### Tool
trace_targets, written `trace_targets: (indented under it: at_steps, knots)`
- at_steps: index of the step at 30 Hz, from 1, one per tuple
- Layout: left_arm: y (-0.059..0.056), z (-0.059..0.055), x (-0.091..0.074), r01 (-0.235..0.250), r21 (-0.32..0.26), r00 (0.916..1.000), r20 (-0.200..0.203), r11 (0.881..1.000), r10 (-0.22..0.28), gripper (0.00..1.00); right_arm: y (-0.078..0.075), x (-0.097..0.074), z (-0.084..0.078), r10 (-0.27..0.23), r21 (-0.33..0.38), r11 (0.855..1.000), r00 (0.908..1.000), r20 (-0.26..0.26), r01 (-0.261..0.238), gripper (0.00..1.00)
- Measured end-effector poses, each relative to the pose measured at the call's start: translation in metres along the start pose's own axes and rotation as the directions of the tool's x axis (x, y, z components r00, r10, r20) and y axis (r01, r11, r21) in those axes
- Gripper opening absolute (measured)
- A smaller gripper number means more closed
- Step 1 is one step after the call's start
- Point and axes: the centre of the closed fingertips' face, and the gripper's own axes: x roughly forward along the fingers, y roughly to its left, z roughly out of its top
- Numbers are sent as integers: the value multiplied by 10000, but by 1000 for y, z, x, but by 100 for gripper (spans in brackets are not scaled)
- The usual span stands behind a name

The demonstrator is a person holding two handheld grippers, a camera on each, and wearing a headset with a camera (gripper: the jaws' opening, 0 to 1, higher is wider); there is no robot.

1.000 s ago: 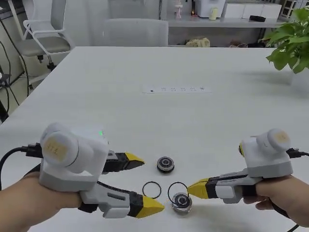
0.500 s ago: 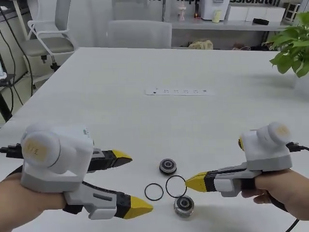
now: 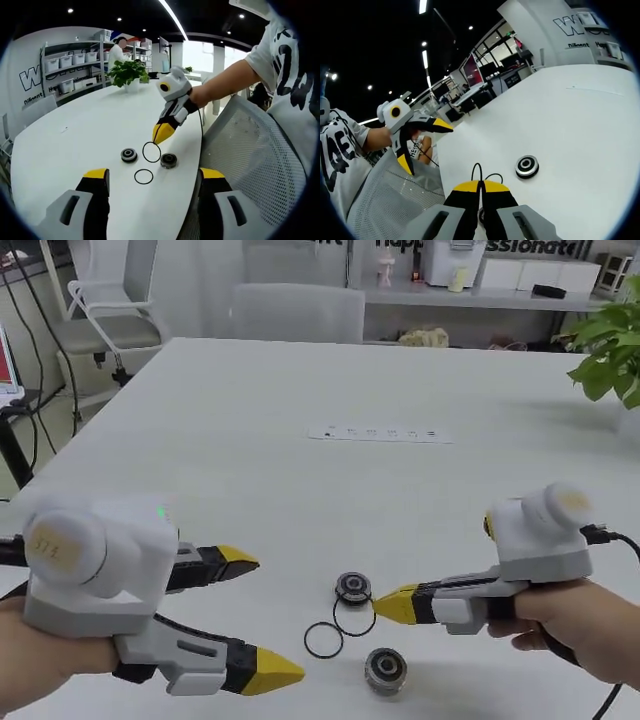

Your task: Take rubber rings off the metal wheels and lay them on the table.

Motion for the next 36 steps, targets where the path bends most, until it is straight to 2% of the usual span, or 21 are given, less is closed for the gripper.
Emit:
trace_targets:
  at_steps: [21,36]
  knots:
    - [7,-3,-16,-378,-22,9993,-3,9993,378,73,0,25,6,142,80,9999,9999,-35,-142,0]
    - [8,-7,-24,-525,-72,9986,-67,9986,525,74,-5,38,-4,111,271,9996,9991,-416,-100,0]
